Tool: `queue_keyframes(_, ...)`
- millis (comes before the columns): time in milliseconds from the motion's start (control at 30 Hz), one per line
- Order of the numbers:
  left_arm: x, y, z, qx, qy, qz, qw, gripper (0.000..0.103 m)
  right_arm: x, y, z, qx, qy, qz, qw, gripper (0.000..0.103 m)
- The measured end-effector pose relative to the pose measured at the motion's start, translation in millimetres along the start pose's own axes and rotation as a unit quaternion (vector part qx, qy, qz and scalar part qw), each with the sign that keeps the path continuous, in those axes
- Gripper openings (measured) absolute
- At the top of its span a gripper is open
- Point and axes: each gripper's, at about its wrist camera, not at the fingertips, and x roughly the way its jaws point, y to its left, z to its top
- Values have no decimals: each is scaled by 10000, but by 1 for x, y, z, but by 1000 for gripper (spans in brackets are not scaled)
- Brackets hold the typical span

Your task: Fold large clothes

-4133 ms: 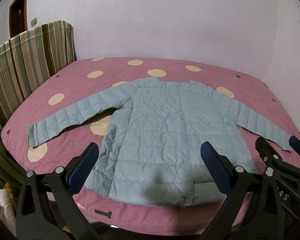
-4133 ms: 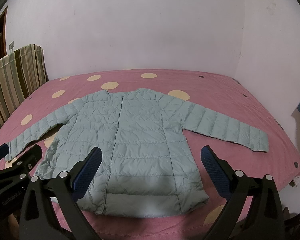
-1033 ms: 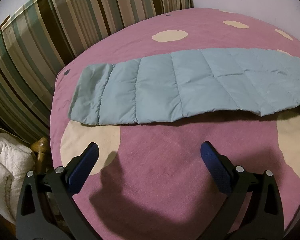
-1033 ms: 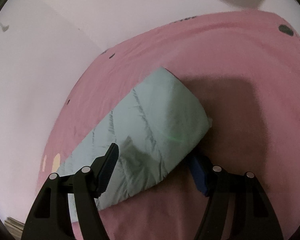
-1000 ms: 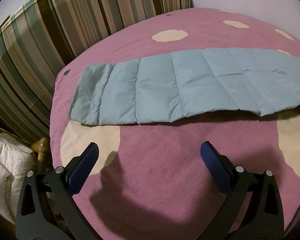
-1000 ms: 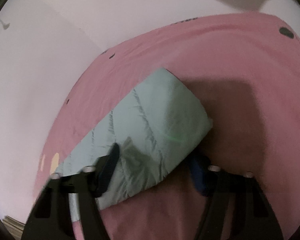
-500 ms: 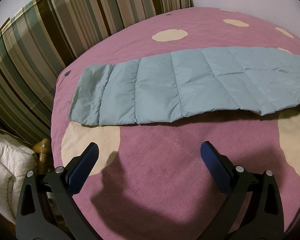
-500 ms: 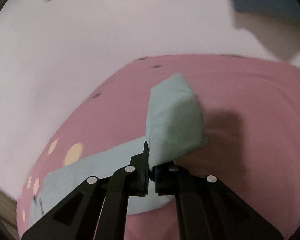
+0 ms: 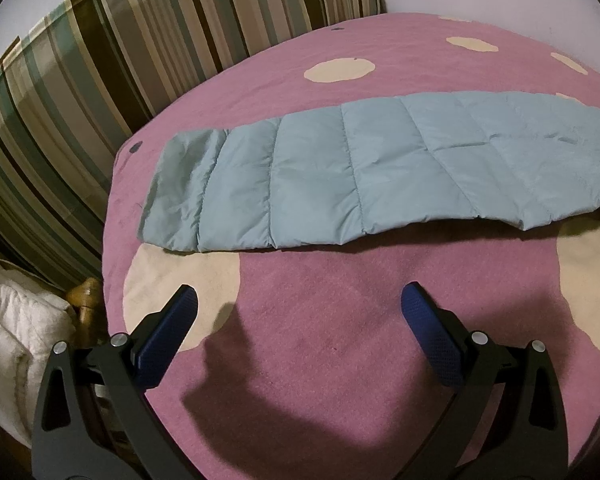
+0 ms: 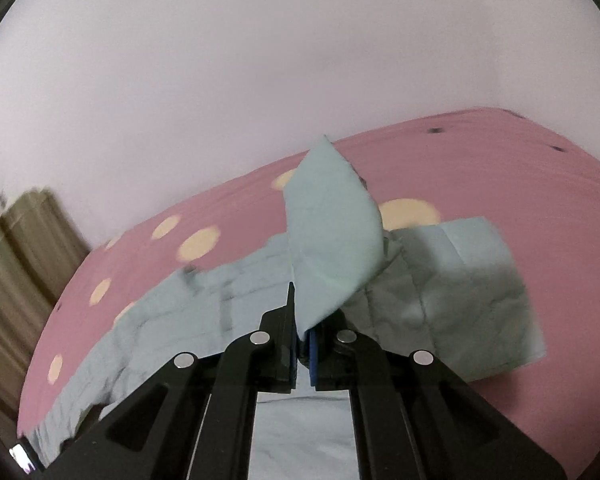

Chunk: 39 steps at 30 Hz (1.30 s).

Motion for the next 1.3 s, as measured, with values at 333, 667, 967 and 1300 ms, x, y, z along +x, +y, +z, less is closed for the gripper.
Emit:
queue_keyframes(333,2,2,0,-87,39,-113,9999,101,63,119,-60,-1160,796,546,9886,3)
queue_keyframes(667,2,1,-1,-92,40,-117,9999,101,116,161,-115,-1843,1657,435,9678,3)
queue_keyframes(967,2,2,-1,-93,46,-122,9999,101,126,167,-125,-2022,1868,342,9608,8)
queue_keyframes(1300,1,1,-1,-83,45,-110,9999,101,115,181,-133,-2247,1850,659,9544,33)
